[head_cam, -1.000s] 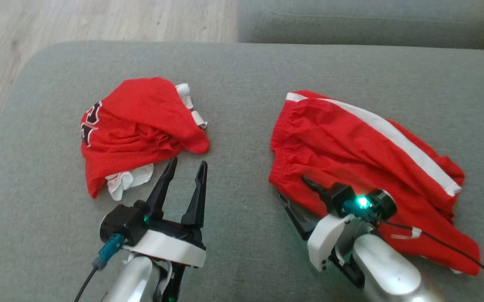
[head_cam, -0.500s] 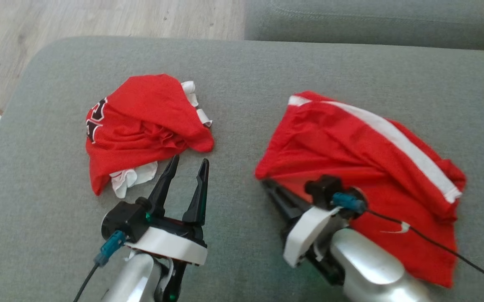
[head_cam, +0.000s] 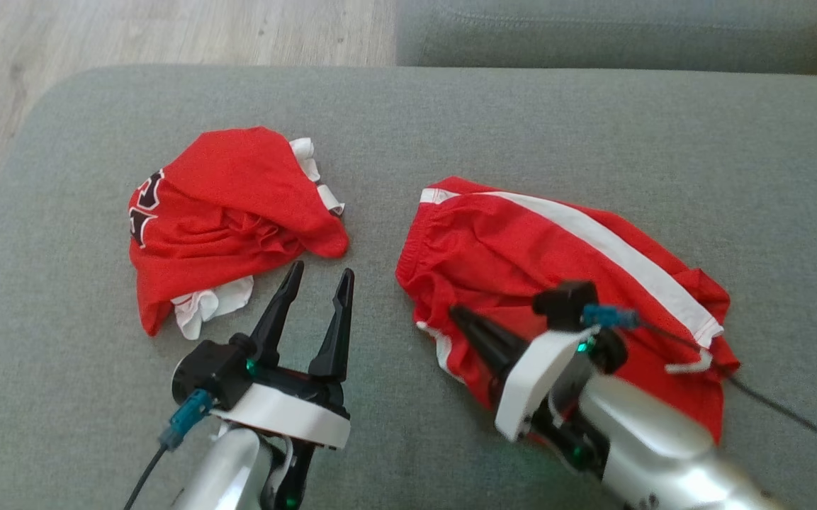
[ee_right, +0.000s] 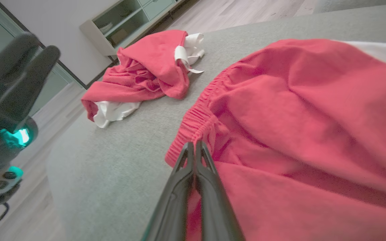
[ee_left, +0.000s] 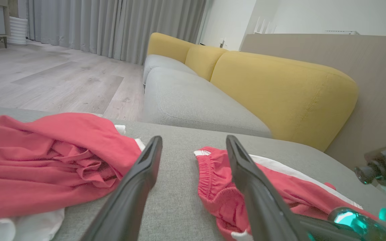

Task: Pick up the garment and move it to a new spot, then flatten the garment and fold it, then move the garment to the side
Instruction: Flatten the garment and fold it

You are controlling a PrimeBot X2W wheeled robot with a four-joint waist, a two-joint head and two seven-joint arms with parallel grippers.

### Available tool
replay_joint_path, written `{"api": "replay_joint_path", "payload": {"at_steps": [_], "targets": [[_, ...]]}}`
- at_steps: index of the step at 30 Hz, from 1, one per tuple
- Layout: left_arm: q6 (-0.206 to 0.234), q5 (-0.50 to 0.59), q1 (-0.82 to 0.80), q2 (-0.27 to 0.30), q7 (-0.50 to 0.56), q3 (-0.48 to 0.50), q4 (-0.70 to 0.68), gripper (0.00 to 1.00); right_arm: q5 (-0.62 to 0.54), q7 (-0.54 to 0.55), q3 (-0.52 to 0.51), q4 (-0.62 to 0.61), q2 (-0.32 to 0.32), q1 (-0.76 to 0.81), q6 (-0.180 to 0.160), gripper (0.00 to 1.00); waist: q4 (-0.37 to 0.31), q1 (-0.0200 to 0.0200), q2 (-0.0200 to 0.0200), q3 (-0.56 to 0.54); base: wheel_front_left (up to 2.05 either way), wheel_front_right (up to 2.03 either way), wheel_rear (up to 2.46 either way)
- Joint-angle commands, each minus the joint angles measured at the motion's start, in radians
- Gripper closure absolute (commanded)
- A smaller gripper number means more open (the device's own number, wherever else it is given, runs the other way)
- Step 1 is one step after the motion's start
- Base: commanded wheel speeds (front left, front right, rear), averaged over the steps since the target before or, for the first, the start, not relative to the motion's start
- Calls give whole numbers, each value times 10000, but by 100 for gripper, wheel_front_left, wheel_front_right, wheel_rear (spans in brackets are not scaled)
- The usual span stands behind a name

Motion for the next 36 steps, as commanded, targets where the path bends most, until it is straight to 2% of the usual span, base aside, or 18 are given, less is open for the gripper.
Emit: {"api": "replay_joint_path", "payload": {"at_steps": [1, 3, 4, 5, 13, 19, 22, 27, 28, 31, 36], "targets": [[15, -22, -357, 52, -95, 312, -320, 0, -28, -24, 62, -75, 90, -567, -7, 100, 9, 0, 0, 76, 0, 0, 0], [15, -38, -413, 47, -95, 255, -318, 0, -333, -53, 269, 630, 57, -947, -7, 100, 46, 0, 0, 176, 0, 0, 0], [15, -45, -429, 45, -95, 236, -312, 0, -383, -58, 308, 874, 92, -1028, -7, 45, 60, 0, 0, 202, 0, 0, 0], [15, -53, -442, 44, -95, 218, -302, 0, -497, -95, 366, 1119, 121, -1128, -7, 0, 76, 0, 0, 221, 0, 0, 0], [15, -97, -401, 122, -95, 228, -175, 0, -1325, -944, 801, 2208, 412, -1562, -7, 0, -40, 0, 0, 83, 0, 0, 0], [16, -116, -179, 248, -95, 400, -99, 0, -1407, -1574, 30, 1868, 126, -1291, -7, 0, -564, 0, 0, -336, 0, 0, 0], [17, -123, 0, 278, -95, 558, -78, 0, -1596, -1650, -844, 1429, -305, -850, -7, 0, -895, 0, 0, -589, 0, 0, 0], [20, -98, 332, 317, -95, 828, -135, 0, -3010, -1663, -3697, 32, -1052, 598, -7, 0, -1448, 0, 0, -944, 0, 0, 0], [20, -98, 332, 317, -95, 828, -135, 0, -3010, -1663, -3697, 32, -1052, 598, -7, 0, -1448, 0, 0, -944, 0, 0, 0], [19, -61, 500, 299, -95, 919, -168, 0, -4175, -1665, -5419, -903, -1048, 1968, -7, 0, -1678, 0, 0, -1109, 0, 0, 0], [18, -7, 659, 244, -95, 1009, -184, 0, -5629, -1665, -7322, -2402, -344, 4290, -7, 0, -1844, 0, 0, -1197, 0, 0, 0]]}}
